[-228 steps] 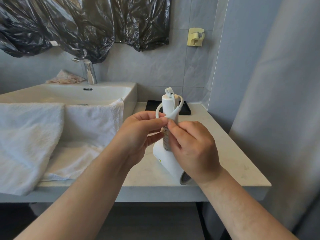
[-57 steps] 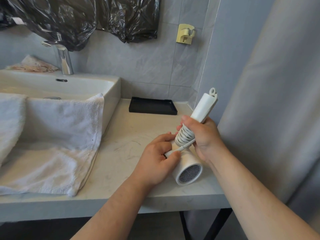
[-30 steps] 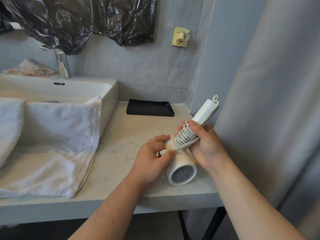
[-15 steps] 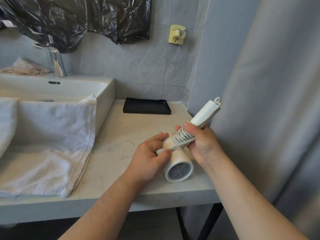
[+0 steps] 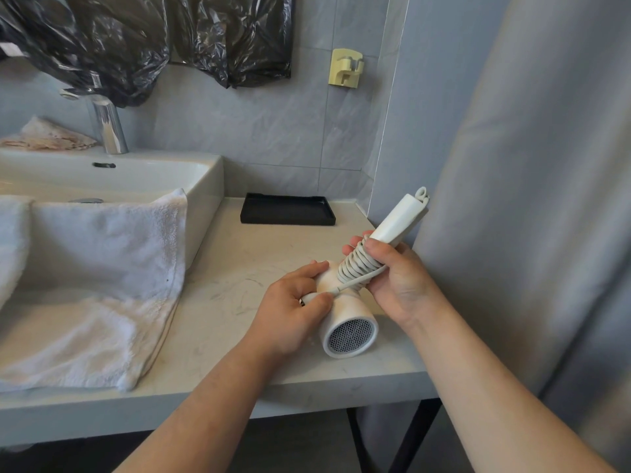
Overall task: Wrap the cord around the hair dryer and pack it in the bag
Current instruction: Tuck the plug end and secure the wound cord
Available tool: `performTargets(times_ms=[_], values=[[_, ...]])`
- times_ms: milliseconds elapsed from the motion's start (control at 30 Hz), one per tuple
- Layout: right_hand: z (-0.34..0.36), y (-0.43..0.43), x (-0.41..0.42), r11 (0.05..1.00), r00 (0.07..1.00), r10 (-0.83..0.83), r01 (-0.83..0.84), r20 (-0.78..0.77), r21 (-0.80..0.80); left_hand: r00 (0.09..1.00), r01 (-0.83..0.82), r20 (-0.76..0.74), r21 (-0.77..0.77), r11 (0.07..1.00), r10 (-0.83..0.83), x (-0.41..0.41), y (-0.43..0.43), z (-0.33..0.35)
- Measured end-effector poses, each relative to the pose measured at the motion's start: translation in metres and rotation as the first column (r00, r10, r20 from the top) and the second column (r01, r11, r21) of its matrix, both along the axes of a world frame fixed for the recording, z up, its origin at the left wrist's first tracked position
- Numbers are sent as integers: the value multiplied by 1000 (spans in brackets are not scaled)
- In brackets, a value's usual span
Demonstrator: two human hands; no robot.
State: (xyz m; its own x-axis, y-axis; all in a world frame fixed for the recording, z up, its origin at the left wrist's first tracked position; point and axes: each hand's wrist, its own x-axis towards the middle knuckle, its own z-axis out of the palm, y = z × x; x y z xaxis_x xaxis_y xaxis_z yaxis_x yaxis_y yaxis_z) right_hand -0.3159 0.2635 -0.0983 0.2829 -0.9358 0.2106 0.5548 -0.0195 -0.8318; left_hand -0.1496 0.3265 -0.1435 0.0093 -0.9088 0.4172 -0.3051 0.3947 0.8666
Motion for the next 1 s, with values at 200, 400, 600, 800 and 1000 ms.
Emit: performTargets(times_ms=[200,400,600,800,1000], values=[[-4,-2,9,982,982,-190,190,15,23,999,13,40,-4,1000,-13,-2,-2,1],[-3,0,12,962,958,-255,238,130,135,982,-86,-161,94,992,100,0,-1,6],[2,2,27,975,930,-218,193,296,111,799,145,-591,375,915,115,7,0,14],[8,7,59,986,936,-163,169,312,9,654,348,-756,299,889,-2,15,0,21],[7,6,70,966,941,-252,257,226,8,671,221,-738,299,928,77,15,-5,15]])
